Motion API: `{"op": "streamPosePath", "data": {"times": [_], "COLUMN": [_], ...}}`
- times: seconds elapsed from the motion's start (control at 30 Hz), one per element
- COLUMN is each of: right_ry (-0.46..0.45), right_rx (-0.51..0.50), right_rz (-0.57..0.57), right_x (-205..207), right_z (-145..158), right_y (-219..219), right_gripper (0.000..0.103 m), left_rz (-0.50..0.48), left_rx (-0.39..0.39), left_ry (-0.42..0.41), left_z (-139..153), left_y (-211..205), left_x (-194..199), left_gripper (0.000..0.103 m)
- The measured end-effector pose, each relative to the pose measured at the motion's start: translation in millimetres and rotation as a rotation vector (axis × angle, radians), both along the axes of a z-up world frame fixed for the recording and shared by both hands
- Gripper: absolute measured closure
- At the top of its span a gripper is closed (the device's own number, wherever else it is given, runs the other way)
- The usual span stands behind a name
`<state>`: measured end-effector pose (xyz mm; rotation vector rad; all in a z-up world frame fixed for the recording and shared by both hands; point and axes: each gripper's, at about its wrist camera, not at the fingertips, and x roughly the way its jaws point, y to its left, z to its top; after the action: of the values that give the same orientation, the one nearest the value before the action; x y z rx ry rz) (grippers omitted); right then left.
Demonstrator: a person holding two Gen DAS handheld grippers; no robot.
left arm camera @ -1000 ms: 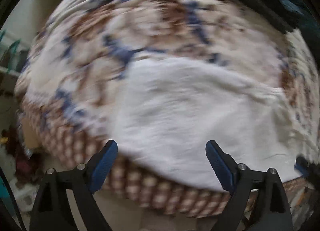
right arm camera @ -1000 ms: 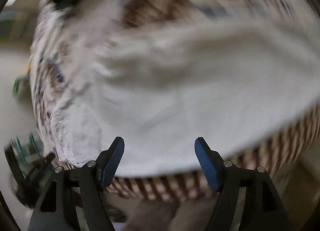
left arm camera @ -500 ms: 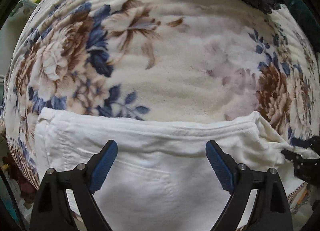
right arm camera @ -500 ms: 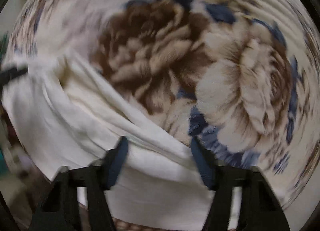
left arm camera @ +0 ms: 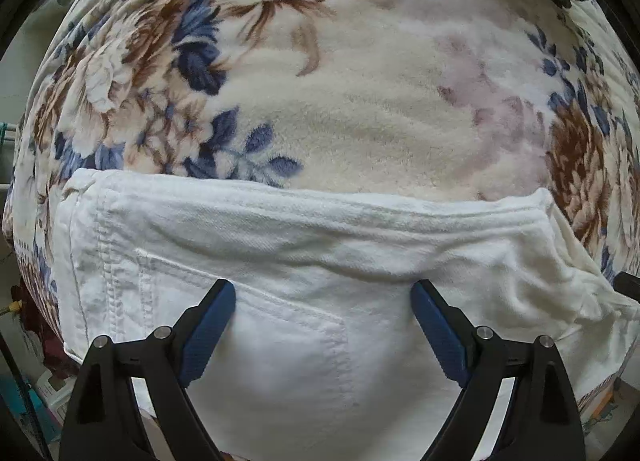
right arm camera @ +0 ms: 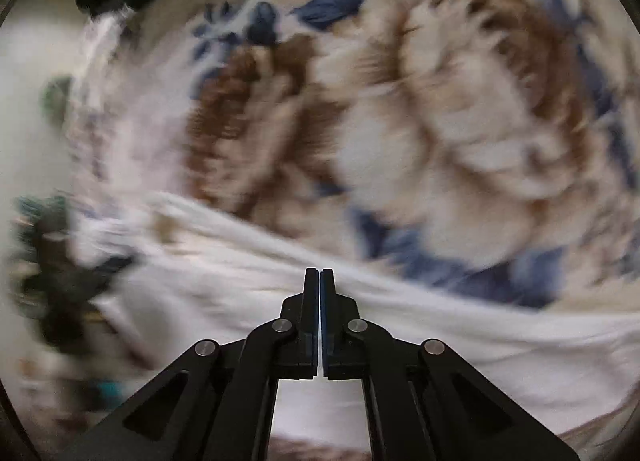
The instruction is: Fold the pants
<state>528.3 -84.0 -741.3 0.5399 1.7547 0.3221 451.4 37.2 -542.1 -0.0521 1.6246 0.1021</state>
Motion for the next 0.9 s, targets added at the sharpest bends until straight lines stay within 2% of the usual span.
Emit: {"op": "streamPosePath", "data": {"times": [0.03,0.07,0.1,0.17,0.23,0.33,0.37,0.4,0.47,0.53,0.63,0.67,0.7,0.77,0.83,0.9], "right_ry": [0.005,0.007,0.011,0.035,0.068,0.166,0.212,0.228,0.239,0.234,0.282,0.274,0.255,0.23,0.2,0.171], "right_rx": [0.055,0.129,0.184,0.284,0.343,0.361,0.387,0.413,0.468,0.468,0.504,0.512,0.506,0.519,0.489,0.473], "right_rz": [-0.002,-0.002,-0.002,0.015,0.072,0.173,0.202,0.225,0.258,0.234,0.125,0.11,0.1,0.035,-0.06,-0.136], "right_x": [5.9,14.4,19.8,29.6,41.0,53.4,51.1,49.6,42.5,34.1,33.4,33.9,34.5,35.7,42.5,50.3], "right_z": [2.7,5.2,5.7,-1.2,-18.0,-52.6,-62.9,-66.4,-67.5,-75.8,-101.4,-99.7,-93.7,-82.5,-75.8,-68.2], "right_y": [2.4,10.6,19.1,49.1,83.8,126.3,138.9,146.2,158.3,159.5,162.8,162.1,155.4,126.1,83.0,46.8], "right_gripper": [0.096,0.08,0.055,0.035,0.035,0.036,0.041,0.047,0.047,0.047,0.047,0.053,0.074,0.091,0.091,0.093], "left_rz": [0.002,0.001,-0.006,-0.027,-0.037,-0.051,-0.049,-0.043,-0.025,-0.012,0.001,0.011,0.018,0.035,0.054,0.053], "left_rx": [0.005,0.02,0.042,0.086,0.105,0.123,0.125,0.121,0.113,0.11,0.11,0.101,0.098,0.074,0.046,0.053], "left_ry": [-0.006,-0.018,-0.029,-0.041,-0.042,-0.031,-0.025,-0.023,-0.023,-0.025,-0.022,-0.023,-0.023,-0.013,-0.003,0.008], "left_z": [4.0,11.5,14.3,16.5,15.5,8.5,5.2,3.2,-0.4,-4.0,-11.2,-14.0,-20.9,-28.0,-30.1,-32.4], "left_y": [1.2,-0.9,-1.3,2.6,4.1,7.8,9.8,11.8,15.9,18.7,26.8,30.1,30.4,39.4,43.9,45.9], "left_x": [1.0,0.0,0.7,0.1,-0.2,-1.0,-1.9,-3.0,-7.2,-11.1,-20.6,-22.8,-26.4,-28.2,-27.7,-27.1], "left_gripper": [0.013,0.013,0.013,0.013,0.013,0.013,0.013,0.013,0.013,0.013,0.013,0.01,0.009,0.003,0.002,0.002]}}
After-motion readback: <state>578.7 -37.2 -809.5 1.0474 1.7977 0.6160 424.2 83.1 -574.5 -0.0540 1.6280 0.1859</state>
